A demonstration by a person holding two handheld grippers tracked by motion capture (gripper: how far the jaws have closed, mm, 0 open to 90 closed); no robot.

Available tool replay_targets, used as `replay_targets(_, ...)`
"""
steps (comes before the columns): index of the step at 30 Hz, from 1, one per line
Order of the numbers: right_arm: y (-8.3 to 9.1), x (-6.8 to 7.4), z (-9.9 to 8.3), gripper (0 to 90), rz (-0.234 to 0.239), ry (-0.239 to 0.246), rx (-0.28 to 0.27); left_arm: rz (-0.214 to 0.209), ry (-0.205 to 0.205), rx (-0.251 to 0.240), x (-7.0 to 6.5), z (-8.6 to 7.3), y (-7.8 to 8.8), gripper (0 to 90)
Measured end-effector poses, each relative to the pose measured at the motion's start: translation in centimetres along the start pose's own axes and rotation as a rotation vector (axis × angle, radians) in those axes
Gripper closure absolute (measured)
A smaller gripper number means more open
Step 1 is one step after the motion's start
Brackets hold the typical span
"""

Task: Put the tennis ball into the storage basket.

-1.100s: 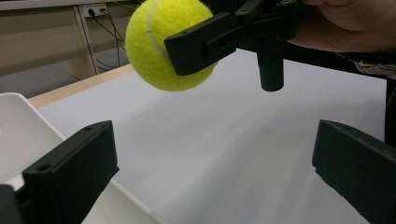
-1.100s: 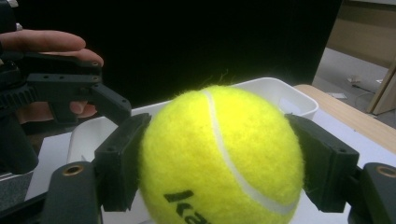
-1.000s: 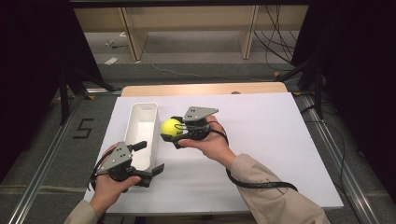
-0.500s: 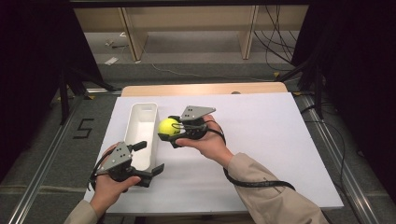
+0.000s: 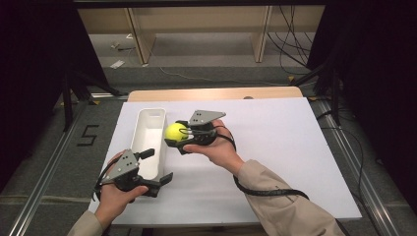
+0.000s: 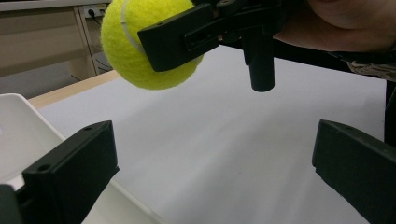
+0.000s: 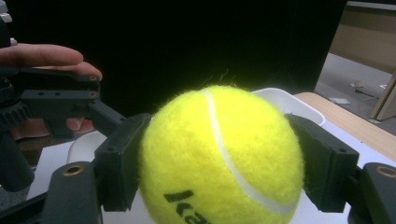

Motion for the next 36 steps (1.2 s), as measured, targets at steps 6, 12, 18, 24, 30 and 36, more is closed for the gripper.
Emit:
replay_targets(6, -0.2, 0.0, 0.1, 26.6, -0.001, -0.002, -0.002, 0.000, 0.001, -0.001, 0.0, 0.0, 0.0, 0.0)
replay_targets(12, -0.4, 0.0, 0.2, 26.6, 0.002, 0.001, -0.003, 0.000, 0.003, -0.001, 0.0, 0.0, 0.0, 0.0)
replay_targets(18, -0.8, 0.1, 0.3, 26.6, 0.007, 0.002, -0.004, 0.008, 0.004, 0.001, 0.1, 0.0, 0.0, 0.0)
replay_targets(24, -0.9, 0.1, 0.3, 26.6, 0.007, 0.003, -0.004, 0.012, -0.002, 0.000, 0.2, 0.0, 0.0, 0.0)
replay_targets(30, -1.0, 0.0, 0.5, 26.6, 0.003, 0.002, -0.006, 0.015, -0.006, -0.001, 0.2, 0.0, 0.0, 0.0)
replay_targets(36, -1.2, -0.1, 0.3, 26.6, 0.004, -0.002, 0.004, 0.014, -0.007, 0.001, 0.2, 0.0, 0.1, 0.0)
Point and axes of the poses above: each handheld gripper's, and its own axes: y roughly backward along the jaws, z roughly out of its top, x roughly to its left, the point moved 9 cm from there along -y, roughly forward along the jaws, and after that the axes turned 2 degrees about -z, right-handed, at the moved point
